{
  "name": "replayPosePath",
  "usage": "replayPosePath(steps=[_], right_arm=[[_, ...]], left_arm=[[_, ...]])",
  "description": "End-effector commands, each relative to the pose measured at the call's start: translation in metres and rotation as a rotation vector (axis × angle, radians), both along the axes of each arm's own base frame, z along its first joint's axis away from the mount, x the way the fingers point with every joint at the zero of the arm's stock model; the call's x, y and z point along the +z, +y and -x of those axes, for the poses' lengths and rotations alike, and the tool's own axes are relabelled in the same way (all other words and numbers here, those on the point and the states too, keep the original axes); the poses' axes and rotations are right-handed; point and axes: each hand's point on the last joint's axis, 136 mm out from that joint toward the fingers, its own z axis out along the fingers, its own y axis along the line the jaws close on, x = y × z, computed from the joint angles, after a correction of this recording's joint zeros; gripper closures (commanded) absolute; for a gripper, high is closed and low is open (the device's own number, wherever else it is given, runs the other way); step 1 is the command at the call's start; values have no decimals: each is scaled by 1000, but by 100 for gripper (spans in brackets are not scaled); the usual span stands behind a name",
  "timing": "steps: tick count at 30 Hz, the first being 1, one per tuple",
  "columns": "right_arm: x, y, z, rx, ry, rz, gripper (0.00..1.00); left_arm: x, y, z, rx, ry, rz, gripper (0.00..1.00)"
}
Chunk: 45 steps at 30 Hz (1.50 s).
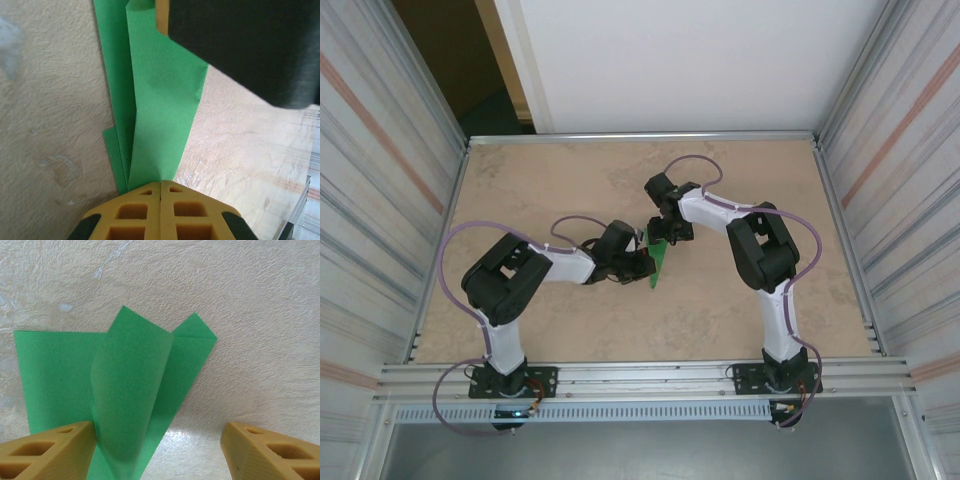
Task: Fold a paper plane with a square sheet of paper (pick it up from the middle)
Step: Fold the wing for the fifth time at the center of the table.
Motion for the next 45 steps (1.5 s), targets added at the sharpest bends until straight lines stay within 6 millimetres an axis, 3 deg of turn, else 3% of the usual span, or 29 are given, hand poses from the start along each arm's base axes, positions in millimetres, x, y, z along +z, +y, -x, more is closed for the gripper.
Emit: replayPosePath(steps=[1,5,9,12,14,17,20,22,26,35,42,45], right_arm=[[-74,-32,55,-32,264,98,30],[-36,-20,37,-55,213,-24,30],[31,-7,13,-56,81,-244,29],[72,-2,9,-18,-13,-398,29],[85,0,15,7,-35,-505,30],[85,3,31,48,-40,-601,37],[80,17,45,99,13,-698,52],[71,24,50,111,54,-705,64],[53,32,49,110,99,-689,76],[20,44,41,106,160,-647,85],[-6,35,50,71,205,-547,88],[-20,28,60,41,230,-464,88]], left_arm=[[-23,10,8,18,57,-55,97],[-29,14,12,21,78,-79,97],[-34,18,16,22,90,-98,97],[-37,20,18,15,96,-110,97],[-39,22,20,12,99,-118,98],[-42,23,21,2,100,-126,98],[-43,23,22,-2,102,-128,98],[-43,23,22,-4,101,-128,98],[-40,21,20,-8,93,-122,98],[-36,20,21,-27,87,-118,99],[-26,18,19,-37,67,-107,99],[-12,13,17,-52,44,-72,97]])
